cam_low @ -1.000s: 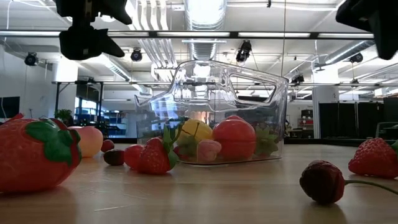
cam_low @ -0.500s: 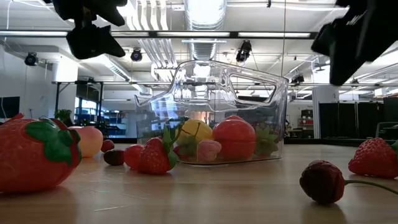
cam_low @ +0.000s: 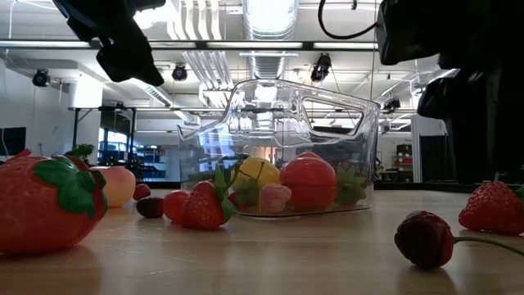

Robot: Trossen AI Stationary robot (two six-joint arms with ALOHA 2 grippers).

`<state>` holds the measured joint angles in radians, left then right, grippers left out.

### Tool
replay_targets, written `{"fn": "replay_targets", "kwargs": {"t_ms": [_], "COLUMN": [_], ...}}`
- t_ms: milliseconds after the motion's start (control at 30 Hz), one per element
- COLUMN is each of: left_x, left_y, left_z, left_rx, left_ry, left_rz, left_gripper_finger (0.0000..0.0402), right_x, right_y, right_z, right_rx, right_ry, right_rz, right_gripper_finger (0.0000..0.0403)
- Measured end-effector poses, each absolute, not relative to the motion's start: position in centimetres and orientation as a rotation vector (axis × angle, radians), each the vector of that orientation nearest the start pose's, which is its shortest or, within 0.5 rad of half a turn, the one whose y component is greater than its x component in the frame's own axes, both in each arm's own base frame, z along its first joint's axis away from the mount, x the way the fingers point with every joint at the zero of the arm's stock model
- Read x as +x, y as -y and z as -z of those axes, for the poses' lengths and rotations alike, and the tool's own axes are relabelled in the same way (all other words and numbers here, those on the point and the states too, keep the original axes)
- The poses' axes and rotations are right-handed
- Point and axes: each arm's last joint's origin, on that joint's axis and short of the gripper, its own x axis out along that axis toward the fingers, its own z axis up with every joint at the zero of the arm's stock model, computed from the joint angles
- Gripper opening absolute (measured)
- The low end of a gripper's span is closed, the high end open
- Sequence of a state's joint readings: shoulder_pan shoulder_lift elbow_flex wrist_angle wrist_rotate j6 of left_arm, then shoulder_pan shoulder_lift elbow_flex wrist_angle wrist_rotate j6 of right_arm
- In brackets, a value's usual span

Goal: Pick and placing Produce into tupperware
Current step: Put the red strawberry into the transparent bin

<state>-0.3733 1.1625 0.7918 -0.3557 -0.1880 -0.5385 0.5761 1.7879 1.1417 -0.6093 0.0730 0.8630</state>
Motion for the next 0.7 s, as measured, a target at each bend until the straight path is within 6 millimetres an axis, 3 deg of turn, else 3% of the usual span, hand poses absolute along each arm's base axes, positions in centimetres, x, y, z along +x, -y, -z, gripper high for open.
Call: {"fn": "replay_targets", "kwargs": {"t_ms": [433,700], "left_x": [22.2,22.1], "left_y": [8.1,8.1], "left_z": [-24.8,-24.8], "left_rx": [-0.305,-0.304], "left_ry": [-0.732,-0.738], "left_rz": [-0.023,-0.025], "left_gripper_finger": [0.024,0.024], "right_x": [28.7,28.7], "right_y": [-19.3,-19.2], "right_z": [-15.1,-15.0], "right_rx": [0.297,0.274], "right_ry": [-1.32,-1.309], "right_rz": [0.129,0.155], "right_gripper_finger": [0.0234,0.0232]}}
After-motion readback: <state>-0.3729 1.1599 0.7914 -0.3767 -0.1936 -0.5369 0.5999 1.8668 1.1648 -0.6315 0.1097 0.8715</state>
